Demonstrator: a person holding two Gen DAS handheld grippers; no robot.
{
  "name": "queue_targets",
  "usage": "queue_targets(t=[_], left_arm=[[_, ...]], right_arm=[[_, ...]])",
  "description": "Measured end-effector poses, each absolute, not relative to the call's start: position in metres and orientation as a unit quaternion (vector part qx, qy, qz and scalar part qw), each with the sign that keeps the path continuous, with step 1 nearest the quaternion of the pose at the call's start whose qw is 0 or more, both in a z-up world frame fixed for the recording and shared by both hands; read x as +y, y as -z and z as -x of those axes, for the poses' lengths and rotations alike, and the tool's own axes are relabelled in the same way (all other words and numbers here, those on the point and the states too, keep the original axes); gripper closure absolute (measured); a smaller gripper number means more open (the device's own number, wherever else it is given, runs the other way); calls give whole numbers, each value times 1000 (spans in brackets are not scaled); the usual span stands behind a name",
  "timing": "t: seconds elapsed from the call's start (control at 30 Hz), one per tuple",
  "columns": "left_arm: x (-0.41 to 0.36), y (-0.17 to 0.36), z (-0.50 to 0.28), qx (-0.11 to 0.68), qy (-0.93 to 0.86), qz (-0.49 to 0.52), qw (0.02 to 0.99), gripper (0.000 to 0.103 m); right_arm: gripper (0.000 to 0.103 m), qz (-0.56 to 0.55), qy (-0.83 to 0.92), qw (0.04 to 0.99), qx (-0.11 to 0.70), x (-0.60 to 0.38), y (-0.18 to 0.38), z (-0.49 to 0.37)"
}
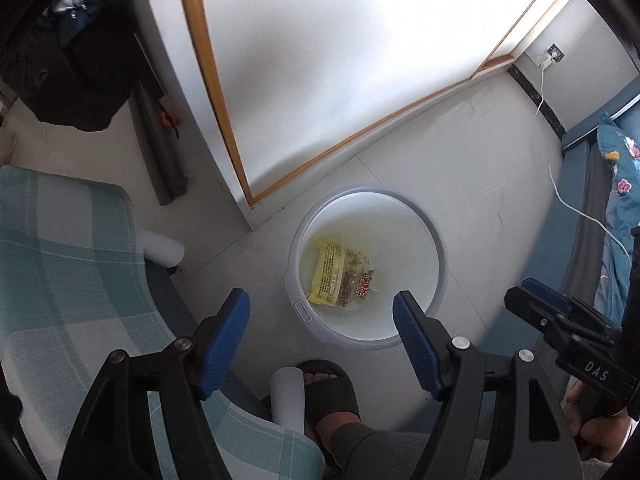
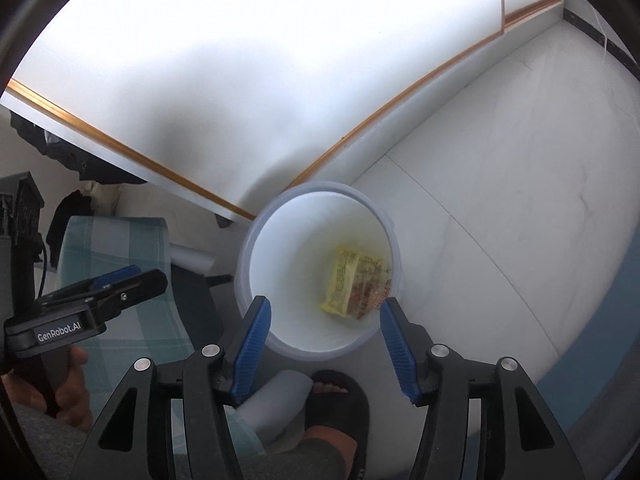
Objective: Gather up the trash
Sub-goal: 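Move both tools back over the table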
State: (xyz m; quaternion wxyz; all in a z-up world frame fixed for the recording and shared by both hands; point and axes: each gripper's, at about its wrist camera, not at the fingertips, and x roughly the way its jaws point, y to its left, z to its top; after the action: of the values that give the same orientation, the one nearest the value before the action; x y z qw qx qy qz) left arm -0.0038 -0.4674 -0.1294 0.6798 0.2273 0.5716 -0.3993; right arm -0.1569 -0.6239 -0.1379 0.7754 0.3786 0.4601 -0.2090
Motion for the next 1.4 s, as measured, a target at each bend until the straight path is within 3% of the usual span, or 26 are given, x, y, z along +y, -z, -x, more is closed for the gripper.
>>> queue_targets(t=[0.47,0.8,0.9,0.93,1.13,1.4], left_arm=[[-373,-19,16,430,369,-145,811,32],[-260,-90,23,395,343,-66,850,31],[-218,-111,35,365,323,-46,872,21],[-200,-116,37,354,310,-36,882,17],[-125,-127,33,314,240,4,918,14],[-69,-102,9,291,147,26,945,9]], right_arm=[[42,-279,225,865,351,-582,-10,167],[38,-214,180,920,273,-513,-98,152],[35,-195,154,934,257,-483,-118,143],[34,-185,148,938,254,-471,-122,141],[25,-154,80,959,226,-400,-143,120],[14,-124,0,970,208,-325,-139,91]])
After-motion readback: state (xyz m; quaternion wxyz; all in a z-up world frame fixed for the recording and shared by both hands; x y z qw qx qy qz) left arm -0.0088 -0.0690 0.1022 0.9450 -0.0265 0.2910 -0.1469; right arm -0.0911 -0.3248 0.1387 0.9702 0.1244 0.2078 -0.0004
